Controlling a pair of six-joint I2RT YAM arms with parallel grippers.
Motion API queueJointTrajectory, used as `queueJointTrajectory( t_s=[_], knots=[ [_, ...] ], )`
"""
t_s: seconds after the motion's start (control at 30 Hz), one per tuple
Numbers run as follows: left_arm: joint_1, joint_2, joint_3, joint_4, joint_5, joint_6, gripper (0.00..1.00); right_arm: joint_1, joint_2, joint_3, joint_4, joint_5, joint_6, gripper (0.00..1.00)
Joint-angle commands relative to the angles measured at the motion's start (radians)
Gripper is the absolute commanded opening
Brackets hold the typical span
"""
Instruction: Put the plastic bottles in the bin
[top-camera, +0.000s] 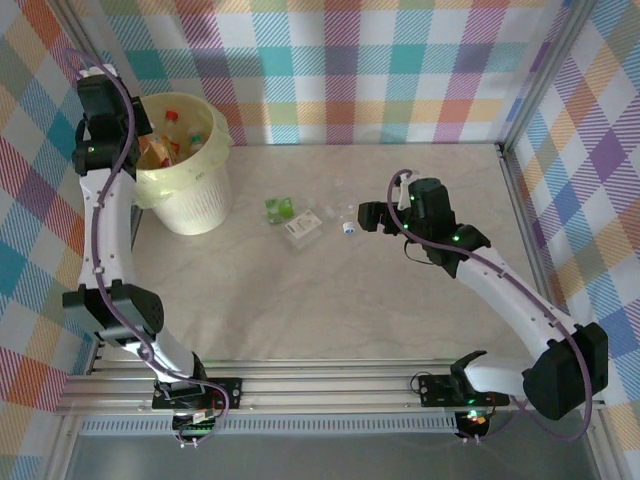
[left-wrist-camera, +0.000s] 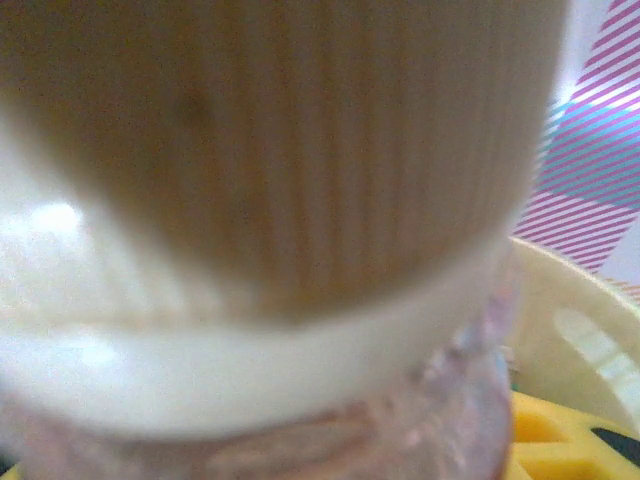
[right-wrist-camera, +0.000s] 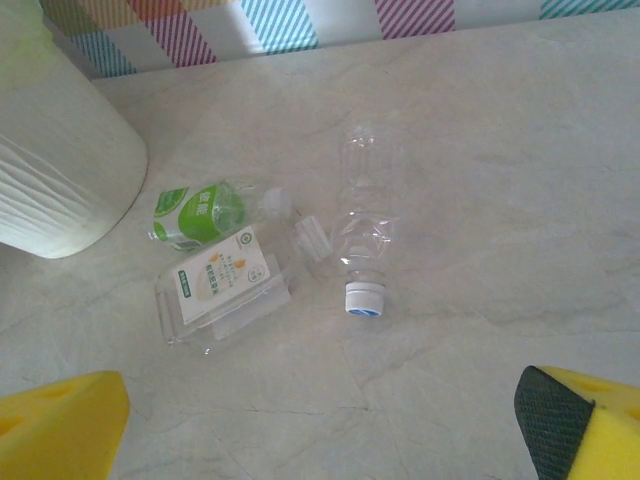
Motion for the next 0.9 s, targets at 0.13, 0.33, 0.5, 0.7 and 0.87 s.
queueJointTrajectory(
  t_s=[0.13, 0.33, 0.5, 0.7, 0.87],
  knots=[
    [0.049, 0.124, 0.096, -0.036, -0.014, 0.063, 0.53, -0.005, -0.028, -0.017, 0.020, 0.033, 0.036, 1.00],
    [0.064, 0.265, 0.291, -0.200, -0.065, 0.031, 0.87, -0.005, -0.027, -0.011, 0.009, 0.043, 0.033, 1.00],
    [0.064, 0.292, 0.442, -0.300, 0.036, -0.027, 0.98, -0.005, -0.040, -0.029, 0.013, 0.058, 0.043, 1.00],
    [0.065, 0.250, 0.440, -0.318, 0.153, -0.109, 1.00, -0.004, -0.037, -0.036, 0.019, 0.065, 0.047, 1.00],
    [0.055, 0.216, 0.427, -0.345, 0.291, -0.204, 1.00, -0.005, -0.028, -0.035, 0.023, 0.097, 0.065, 1.00]
  ],
)
